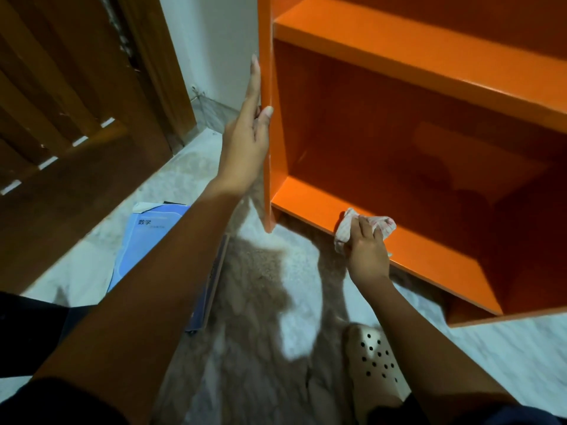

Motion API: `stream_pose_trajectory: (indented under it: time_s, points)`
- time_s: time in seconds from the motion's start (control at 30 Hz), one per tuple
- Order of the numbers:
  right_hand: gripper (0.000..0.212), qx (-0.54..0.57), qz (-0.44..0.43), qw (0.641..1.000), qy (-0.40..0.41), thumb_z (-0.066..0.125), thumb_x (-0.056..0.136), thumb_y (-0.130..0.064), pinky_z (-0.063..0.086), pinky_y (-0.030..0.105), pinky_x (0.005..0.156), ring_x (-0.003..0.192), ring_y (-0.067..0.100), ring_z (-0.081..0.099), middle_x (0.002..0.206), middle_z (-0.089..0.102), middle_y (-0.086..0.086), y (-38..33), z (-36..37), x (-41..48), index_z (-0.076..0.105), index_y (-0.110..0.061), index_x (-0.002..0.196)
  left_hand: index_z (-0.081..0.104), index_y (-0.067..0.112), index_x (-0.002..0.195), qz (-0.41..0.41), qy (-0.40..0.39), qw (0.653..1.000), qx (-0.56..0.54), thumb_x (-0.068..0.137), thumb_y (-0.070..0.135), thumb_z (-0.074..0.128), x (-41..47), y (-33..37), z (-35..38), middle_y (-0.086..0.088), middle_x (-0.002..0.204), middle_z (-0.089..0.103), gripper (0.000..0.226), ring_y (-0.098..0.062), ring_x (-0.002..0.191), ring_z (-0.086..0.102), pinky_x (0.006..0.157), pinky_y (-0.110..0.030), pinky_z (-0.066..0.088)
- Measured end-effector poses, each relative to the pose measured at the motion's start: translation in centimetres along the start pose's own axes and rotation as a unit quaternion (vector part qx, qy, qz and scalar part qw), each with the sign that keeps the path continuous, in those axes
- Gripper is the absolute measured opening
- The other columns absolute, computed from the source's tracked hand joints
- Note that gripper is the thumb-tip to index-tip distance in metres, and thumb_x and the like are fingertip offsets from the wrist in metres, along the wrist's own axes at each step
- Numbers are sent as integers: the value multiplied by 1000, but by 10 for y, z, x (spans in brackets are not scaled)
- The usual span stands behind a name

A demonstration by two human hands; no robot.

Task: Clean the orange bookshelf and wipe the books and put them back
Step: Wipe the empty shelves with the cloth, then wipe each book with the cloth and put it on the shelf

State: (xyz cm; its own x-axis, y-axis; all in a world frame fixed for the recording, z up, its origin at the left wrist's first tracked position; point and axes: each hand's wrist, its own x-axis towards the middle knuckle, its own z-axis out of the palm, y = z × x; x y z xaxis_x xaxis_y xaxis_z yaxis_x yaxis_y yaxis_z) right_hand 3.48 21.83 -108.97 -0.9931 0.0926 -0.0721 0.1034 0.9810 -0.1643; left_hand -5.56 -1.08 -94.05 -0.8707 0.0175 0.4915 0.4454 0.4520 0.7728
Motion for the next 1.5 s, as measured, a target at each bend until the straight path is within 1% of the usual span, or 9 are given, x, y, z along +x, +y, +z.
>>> stream_pose_trajectory:
  time_s: [0.3,0.6,0.77,0.87,1.07,1.17,1.23,1.33,1.5]
  points:
    - [63,11,45,999,13,66,83,-7,38,53,99,123,51,40,140,43,25,40,1,-22,39,5,139,1,38,148,-16,13,1000,-10,102,28,34,-3,3,0,6,70,50,58,-24,64,57,62,-34,54]
    - [38,64,143,983,96,51,89,0,38,45,93,122,41,42,133,50,19,91,1,-52,48,-2,127,0,39,148,-49,-9,999,-10,102,28,34,0,5,-3,2,87,58,59,-11,70,60,62,-17,48]
    - [36,138,223,948,180,54,90,-10,40,45,87,115,42,46,126,56,22,78,-1,-60,52,-1,125,34,32,143,-105,-58,993,19,99,19,43,-3,-1,-19,4,92,59,46,-2,81,57,64,-8,43]
    - [36,202,152,944,214,43,92,-28,46,42,81,103,38,53,114,62,15,36,-3,-42,54,-11,122,57,21,127,-132,-85,987,19,97,15,47,-19,-20,-37,-1,98,66,32,-14,92,63,79,-20,48]
    - [40,332,-8,931,148,43,86,-22,37,31,85,100,32,54,109,66,12,-104,13,-28,61,-8,119,68,7,110,-216,-28,974,58,94,8,50,-68,-78,-97,-12,101,69,23,-26,98,64,87,-28,47]
    - [23,430,-70,897,74,49,93,-22,45,37,76,82,26,60,84,67,10,-167,19,-42,66,-8,94,65,5,112,-279,16,954,109,94,9,51,-98,-105,-135,-14,111,66,24,-25,105,61,89,-26,43]
    - [41,519,-28,854,-27,47,99,-37,45,30,55,58,18,55,61,57,4,-202,16,-51,54,-10,70,63,4,117,-324,27,935,142,93,14,52,-118,-121,-155,-16,116,64,28,-28,111,58,94,-28,40]
    - [55,644,47,748,-155,48,94,-51,52,31,46,47,26,58,57,57,15,-236,32,-55,50,0,74,51,2,130,-403,-7,895,190,87,34,46,-147,-143,-171,-23,126,56,54,-35,119,50,99,-34,35]
    - [44,648,123,744,-104,42,97,-47,46,16,44,55,12,59,66,60,4,-261,57,-52,55,-8,82,33,9,141,-528,-67,834,145,95,35,47,-188,-172,-169,-25,135,46,55,-40,123,45,99,-44,38]
